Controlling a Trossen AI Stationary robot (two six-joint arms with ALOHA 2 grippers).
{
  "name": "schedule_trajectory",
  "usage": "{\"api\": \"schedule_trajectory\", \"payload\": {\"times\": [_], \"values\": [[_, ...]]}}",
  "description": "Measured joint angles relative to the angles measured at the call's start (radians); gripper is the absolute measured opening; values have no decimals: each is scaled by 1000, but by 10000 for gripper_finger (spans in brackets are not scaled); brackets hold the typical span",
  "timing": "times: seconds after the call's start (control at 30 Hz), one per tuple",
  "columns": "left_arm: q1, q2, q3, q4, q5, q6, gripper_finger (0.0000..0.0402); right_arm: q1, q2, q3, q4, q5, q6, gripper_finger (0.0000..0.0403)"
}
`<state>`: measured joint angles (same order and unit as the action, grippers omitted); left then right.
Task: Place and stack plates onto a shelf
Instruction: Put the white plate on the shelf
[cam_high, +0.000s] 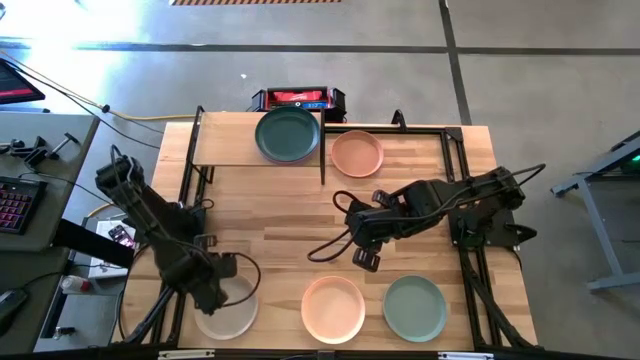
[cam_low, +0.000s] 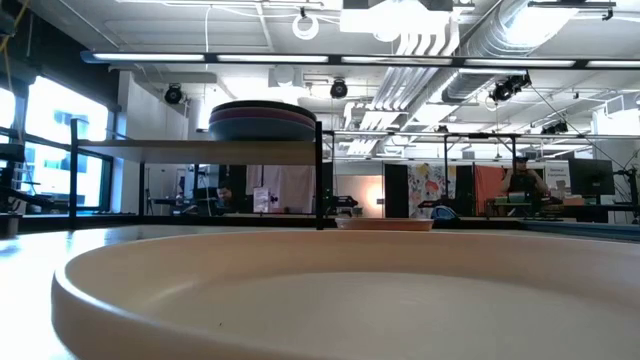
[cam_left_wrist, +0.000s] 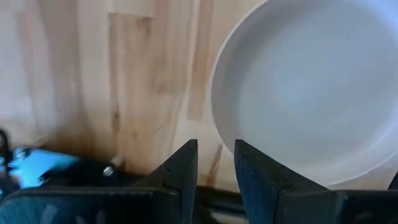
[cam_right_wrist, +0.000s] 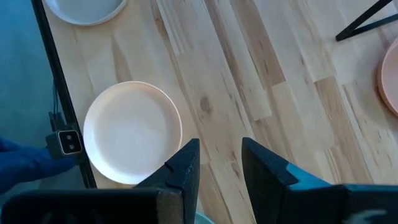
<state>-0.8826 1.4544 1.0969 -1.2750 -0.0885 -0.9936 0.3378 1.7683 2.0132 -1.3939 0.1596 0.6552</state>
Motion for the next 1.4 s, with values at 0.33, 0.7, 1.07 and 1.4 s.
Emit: {"api": "schedule_trajectory", "payload": {"times": [0.33,0.7,1.07,1.4], "values": [[-76,0,-133,203,-6,0,94,5,0,0,0,33,-3,99],[-79,0,-236,290,-2,-26,94,5,0,0,1,34,0,99],[-79,0,-313,358,-2,-76,94,5,0,0,3,33,0,99],[-79,0,-333,385,-3,-86,94,6,0,0,22,33,0,99]]}}
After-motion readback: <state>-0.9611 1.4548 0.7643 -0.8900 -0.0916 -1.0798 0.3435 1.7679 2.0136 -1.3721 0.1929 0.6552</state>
